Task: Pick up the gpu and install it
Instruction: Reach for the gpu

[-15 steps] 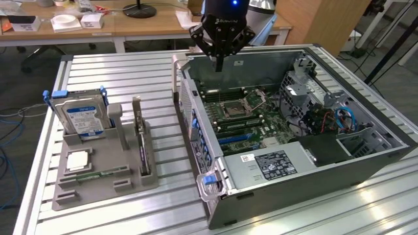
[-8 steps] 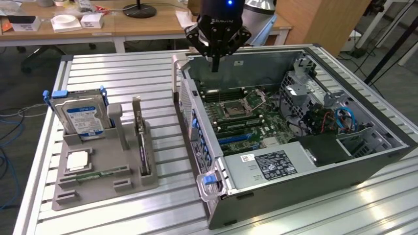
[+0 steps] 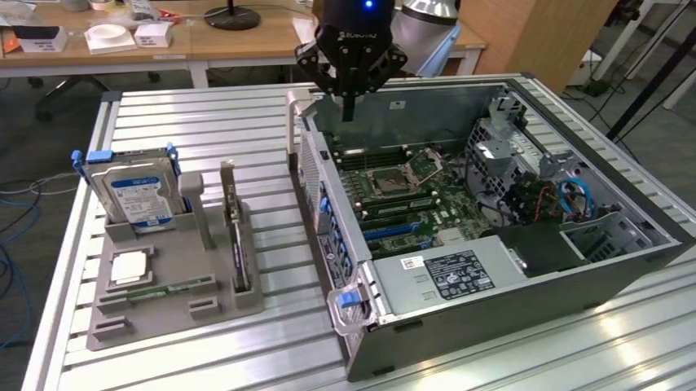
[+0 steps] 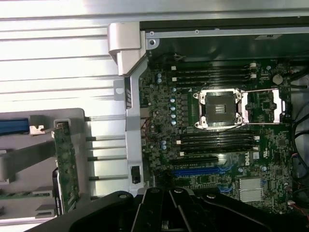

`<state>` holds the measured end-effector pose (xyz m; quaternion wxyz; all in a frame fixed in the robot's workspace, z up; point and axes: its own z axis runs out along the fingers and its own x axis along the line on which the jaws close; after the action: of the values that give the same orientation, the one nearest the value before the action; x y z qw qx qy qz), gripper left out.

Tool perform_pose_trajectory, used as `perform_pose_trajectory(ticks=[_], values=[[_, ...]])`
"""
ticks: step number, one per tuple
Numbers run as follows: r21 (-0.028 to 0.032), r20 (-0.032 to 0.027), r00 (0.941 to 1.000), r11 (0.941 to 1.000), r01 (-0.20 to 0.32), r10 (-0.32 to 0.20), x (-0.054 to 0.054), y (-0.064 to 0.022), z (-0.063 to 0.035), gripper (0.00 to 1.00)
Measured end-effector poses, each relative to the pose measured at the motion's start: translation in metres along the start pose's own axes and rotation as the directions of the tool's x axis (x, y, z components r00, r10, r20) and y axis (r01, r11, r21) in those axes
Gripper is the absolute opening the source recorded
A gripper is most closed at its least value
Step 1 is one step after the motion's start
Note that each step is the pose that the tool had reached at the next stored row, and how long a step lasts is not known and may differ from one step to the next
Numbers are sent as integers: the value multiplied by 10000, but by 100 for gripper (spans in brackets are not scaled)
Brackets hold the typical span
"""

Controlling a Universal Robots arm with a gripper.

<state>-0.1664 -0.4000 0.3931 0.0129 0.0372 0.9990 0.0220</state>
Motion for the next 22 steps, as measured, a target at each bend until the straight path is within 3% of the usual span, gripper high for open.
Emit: perform_pose_trajectory(ticks=[10, 22], values=[[-2, 3, 10000, 10000, 29, -29, 172, -62, -6, 11], [-2, 2, 10000, 10000, 34, -34, 258, -105, -11, 11]])
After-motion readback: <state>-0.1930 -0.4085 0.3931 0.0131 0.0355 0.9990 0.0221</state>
